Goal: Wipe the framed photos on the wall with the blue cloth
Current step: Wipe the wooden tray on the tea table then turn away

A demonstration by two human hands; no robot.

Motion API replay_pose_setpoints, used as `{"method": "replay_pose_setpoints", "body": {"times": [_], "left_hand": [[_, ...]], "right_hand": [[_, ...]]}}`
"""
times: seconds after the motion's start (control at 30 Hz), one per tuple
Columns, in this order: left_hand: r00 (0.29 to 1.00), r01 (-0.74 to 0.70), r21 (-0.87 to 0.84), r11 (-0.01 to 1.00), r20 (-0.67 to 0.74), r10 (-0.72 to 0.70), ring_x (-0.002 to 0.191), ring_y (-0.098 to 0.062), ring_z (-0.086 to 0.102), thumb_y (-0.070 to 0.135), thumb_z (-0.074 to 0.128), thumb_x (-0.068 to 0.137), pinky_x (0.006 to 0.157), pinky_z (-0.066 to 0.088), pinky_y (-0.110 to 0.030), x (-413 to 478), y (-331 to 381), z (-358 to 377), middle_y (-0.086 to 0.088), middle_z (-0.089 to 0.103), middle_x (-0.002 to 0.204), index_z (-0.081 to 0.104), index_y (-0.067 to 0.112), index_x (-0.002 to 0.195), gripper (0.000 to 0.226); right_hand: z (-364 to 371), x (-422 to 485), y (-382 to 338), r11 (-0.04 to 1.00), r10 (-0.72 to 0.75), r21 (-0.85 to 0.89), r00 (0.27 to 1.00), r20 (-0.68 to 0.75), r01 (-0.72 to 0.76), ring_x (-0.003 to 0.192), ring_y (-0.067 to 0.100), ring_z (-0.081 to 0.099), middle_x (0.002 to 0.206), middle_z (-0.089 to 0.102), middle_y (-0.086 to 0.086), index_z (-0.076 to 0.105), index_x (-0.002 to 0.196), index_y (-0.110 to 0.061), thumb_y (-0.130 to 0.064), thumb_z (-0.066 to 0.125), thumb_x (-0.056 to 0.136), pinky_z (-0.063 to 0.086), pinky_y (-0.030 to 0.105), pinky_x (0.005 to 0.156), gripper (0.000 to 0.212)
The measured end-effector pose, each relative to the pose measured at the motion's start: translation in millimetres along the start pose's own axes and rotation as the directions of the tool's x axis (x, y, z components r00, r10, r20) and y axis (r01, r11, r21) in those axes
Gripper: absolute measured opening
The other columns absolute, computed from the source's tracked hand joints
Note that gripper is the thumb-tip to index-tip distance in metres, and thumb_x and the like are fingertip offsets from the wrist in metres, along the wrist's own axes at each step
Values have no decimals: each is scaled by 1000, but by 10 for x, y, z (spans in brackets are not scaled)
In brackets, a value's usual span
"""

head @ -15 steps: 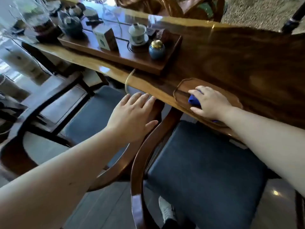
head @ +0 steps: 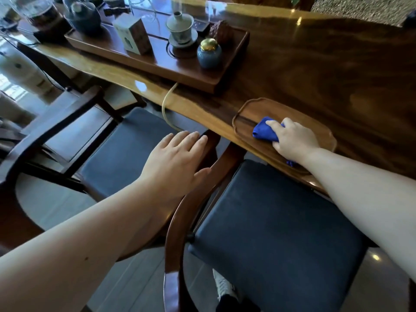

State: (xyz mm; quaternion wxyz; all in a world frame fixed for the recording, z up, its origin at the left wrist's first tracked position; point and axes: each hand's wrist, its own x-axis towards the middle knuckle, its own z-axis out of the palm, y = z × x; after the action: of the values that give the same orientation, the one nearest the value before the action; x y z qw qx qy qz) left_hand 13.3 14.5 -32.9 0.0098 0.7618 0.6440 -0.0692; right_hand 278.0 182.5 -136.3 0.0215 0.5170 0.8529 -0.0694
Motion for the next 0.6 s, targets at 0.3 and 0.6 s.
{"method": "replay_pose_setpoints", "body": {"times": [0.3, 0.6], "left_hand": [[987, 155, 49, 987, -60, -152, 135, -30, 38, 60, 41, 87, 112, 32, -47, -721, -385, -378, -11, 46, 145, 33, 12, 144, 75], [898, 396, 103, 912, -251, -362, 135, -28, 38, 58, 44, 88, 113, 29, -44, -2235, -919, -1197, -9, 46, 146, 37, 12, 144, 73]], "right_hand": [[-564, -122, -1040, 954, -252, 118, 952, -175, 275, 91, 33, 58, 104, 58, 10, 49, 131, -23, -32, 61, 81, 50, 42, 65, 52], [-1545, -595, -2880, 778, -462, 221, 773, -435, 589, 93, 27, 61, 109, 61, 3, 50, 131, -25, -29, 61, 81, 53, 41, 66, 51]]}}
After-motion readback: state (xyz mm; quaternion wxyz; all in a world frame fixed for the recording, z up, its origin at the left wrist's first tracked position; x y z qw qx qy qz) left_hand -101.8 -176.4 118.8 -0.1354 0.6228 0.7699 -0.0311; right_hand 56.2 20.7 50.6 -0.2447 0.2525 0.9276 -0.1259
